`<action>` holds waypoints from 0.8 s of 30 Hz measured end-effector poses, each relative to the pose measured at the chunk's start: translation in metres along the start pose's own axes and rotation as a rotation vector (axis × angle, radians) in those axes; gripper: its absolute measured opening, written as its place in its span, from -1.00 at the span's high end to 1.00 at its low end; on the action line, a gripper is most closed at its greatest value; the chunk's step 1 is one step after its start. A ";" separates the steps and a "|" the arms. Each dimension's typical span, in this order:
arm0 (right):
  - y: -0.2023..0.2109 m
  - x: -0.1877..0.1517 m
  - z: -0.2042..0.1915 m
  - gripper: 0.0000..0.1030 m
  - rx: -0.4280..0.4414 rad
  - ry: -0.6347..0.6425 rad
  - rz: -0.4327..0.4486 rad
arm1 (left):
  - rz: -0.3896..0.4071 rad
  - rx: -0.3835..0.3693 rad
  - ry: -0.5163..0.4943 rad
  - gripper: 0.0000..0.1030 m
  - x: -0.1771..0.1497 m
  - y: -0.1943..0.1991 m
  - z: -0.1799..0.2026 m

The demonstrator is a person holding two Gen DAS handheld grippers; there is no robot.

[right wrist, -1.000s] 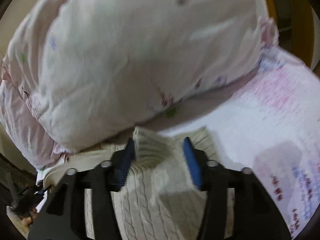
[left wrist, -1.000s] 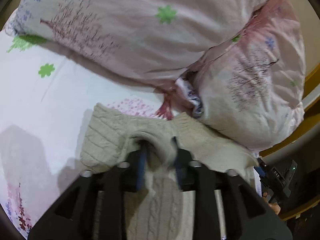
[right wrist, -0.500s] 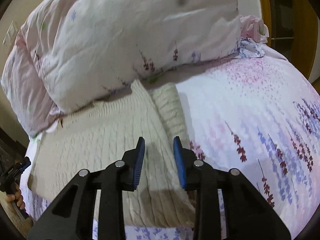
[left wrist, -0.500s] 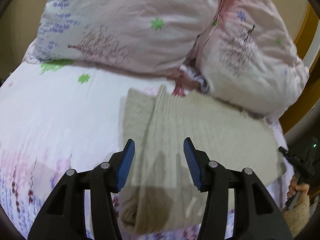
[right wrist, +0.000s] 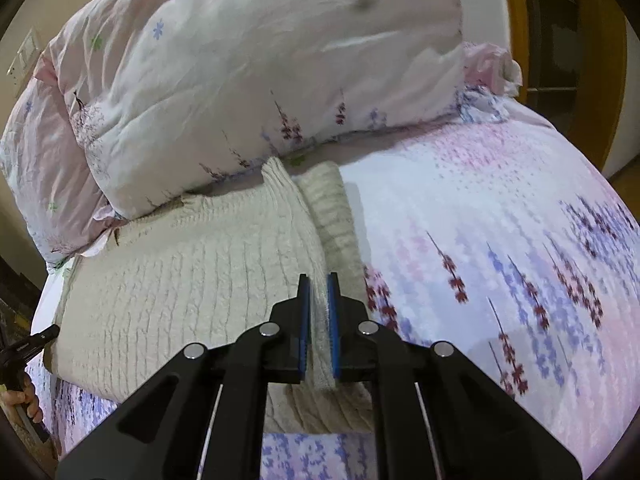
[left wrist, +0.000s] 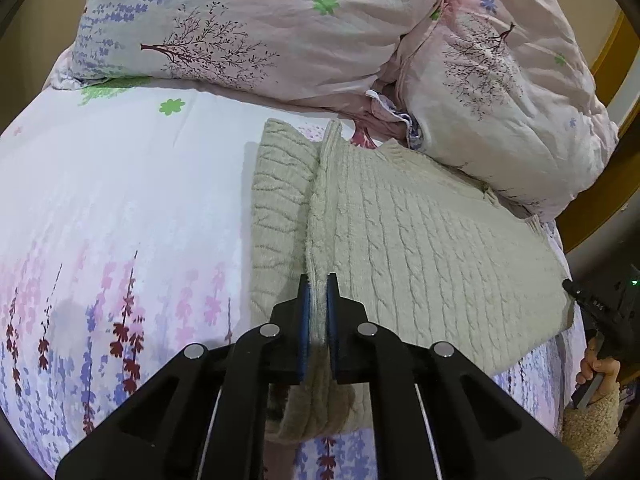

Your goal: Fold small clothes

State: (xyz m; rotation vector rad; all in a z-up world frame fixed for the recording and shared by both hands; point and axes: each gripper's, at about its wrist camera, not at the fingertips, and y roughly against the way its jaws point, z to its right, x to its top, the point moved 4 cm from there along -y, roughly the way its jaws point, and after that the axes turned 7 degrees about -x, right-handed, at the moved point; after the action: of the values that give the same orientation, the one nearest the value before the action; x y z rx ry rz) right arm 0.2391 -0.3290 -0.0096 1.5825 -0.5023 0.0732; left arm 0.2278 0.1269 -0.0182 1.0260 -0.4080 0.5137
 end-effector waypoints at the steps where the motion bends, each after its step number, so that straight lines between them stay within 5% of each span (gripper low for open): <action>1: -0.001 -0.002 0.001 0.85 -0.009 0.001 -0.005 | 0.001 -0.005 -0.003 0.87 -0.002 0.002 -0.001; 11: -0.013 -0.003 -0.009 0.67 -0.128 0.062 -0.069 | 0.004 -0.027 0.024 0.83 -0.005 -0.002 -0.005; 13: -0.004 0.002 -0.018 0.43 -0.123 0.067 -0.039 | 0.017 -0.041 0.023 0.60 -0.002 0.001 -0.004; 15: 0.007 0.008 -0.038 0.25 -0.068 0.096 0.001 | 0.053 -0.050 0.031 -0.05 0.003 0.008 -0.005; 16: 0.010 0.009 -0.050 0.24 -0.035 0.118 0.007 | 0.075 -0.045 0.041 -0.15 0.007 0.011 -0.006; 19: 0.006 0.003 -0.102 0.23 0.077 0.226 -0.019 | 0.090 -0.071 0.110 -0.23 0.018 0.011 -0.015; 24: -0.005 -0.010 -0.164 0.23 0.135 0.346 -0.030 | 0.072 -0.081 0.193 -0.26 0.025 -0.004 -0.027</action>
State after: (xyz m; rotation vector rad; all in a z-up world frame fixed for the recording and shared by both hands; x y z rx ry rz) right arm 0.2740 -0.1682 -0.0027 1.6645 -0.2058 0.3580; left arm 0.2527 0.1540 -0.0196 0.8772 -0.2920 0.6502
